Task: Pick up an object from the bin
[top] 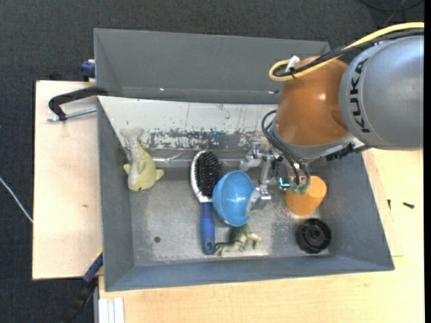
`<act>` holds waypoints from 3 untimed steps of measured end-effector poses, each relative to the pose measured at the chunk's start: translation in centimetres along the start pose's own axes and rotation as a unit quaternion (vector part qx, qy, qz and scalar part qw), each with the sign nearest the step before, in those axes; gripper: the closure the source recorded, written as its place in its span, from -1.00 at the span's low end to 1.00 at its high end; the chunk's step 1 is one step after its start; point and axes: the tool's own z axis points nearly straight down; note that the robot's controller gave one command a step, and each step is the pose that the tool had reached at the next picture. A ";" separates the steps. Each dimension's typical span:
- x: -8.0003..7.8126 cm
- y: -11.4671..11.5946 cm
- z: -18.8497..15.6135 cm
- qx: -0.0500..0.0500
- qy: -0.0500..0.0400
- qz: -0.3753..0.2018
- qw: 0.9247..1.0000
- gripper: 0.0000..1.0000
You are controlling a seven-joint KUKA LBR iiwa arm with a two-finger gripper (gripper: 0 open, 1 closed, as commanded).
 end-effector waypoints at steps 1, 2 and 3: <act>-2.3 2.7 5.9 0.000 -0.006 -0.010 1.000 -1.00; -2.3 2.7 5.7 0.000 -0.003 -0.010 1.000 1.00; -3.2 3.3 -7.7 -0.001 -0.011 -0.001 1.000 1.00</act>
Offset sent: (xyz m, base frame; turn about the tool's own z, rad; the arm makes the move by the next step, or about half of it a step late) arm 0.0232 0.0295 -0.0722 -0.0194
